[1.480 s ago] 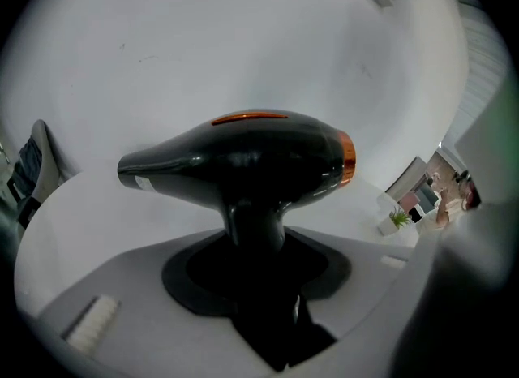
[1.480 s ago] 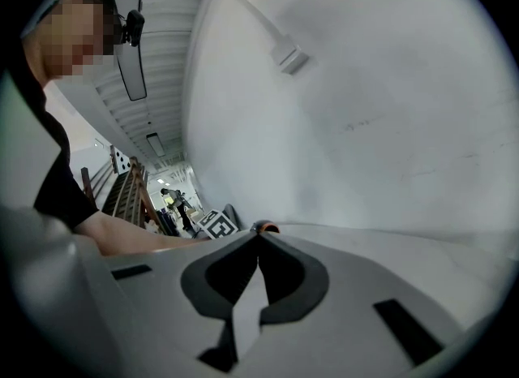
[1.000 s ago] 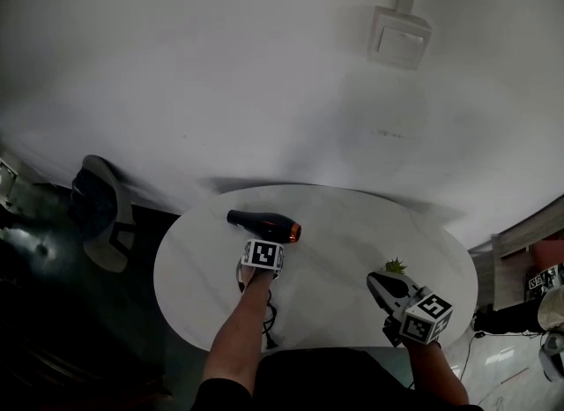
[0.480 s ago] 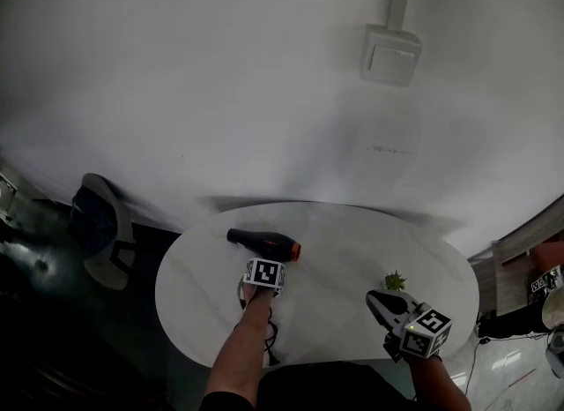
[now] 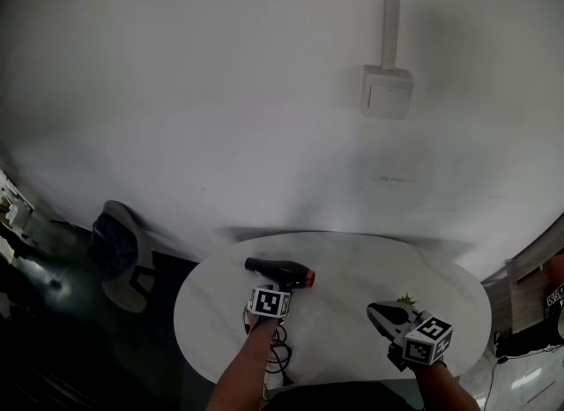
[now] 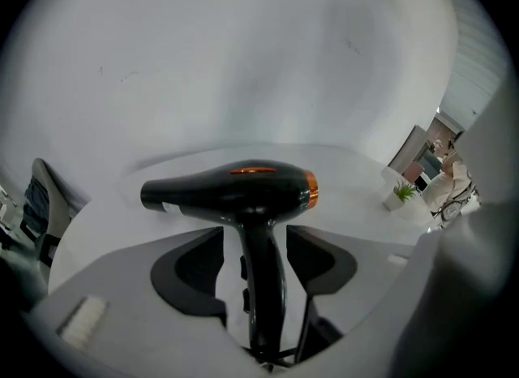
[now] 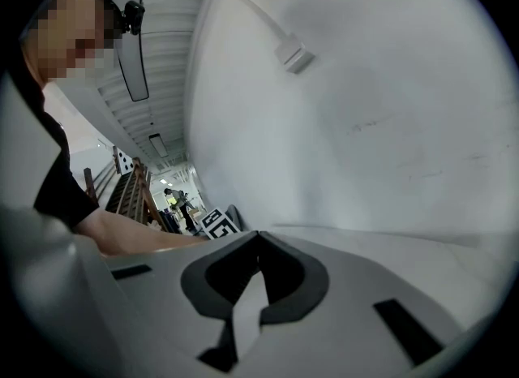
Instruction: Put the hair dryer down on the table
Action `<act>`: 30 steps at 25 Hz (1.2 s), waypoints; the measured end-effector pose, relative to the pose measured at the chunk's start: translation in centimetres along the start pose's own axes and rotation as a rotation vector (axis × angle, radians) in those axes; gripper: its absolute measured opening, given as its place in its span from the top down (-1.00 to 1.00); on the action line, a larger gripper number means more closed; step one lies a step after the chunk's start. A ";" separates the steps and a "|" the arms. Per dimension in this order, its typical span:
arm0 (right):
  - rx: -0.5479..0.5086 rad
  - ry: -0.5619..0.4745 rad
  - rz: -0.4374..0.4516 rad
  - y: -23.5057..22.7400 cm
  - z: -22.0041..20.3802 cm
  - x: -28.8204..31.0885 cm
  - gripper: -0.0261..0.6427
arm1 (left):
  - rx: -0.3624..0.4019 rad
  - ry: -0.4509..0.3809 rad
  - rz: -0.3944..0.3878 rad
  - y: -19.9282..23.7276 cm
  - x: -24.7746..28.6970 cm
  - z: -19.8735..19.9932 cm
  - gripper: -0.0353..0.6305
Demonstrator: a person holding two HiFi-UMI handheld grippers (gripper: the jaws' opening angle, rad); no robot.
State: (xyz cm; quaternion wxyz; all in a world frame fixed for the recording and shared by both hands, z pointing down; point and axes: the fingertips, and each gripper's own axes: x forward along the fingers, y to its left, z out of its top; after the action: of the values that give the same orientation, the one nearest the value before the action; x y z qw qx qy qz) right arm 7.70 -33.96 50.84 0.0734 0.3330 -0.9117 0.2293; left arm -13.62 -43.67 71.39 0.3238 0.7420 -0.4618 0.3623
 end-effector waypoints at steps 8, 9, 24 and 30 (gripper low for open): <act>-0.020 -0.043 0.058 0.8 2.5 1.3 0.89 | -0.005 -0.211 0.000 0.3 -6.9 4.4 0.15; -0.022 -0.053 0.059 0.7 2.9 1.3 0.89 | 0.001 -0.241 0.003 0.3 -7.9 5.1 0.15; -0.111 -0.204 0.009 0.0 7.8 -1.1 0.89 | 0.080 -0.685 0.019 -3.7 -22.8 12.2 0.18; -0.159 -0.272 -0.014 0.5 10.3 -1.6 0.89 | 0.125 -0.780 0.000 -6.2 -25.0 11.7 0.27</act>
State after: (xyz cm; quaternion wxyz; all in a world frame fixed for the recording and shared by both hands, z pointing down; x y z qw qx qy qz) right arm 8.83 -37.48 41.10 -0.0230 0.3603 -0.9262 0.1089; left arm -12.91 -39.70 43.34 0.0783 0.8421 -0.5275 0.0805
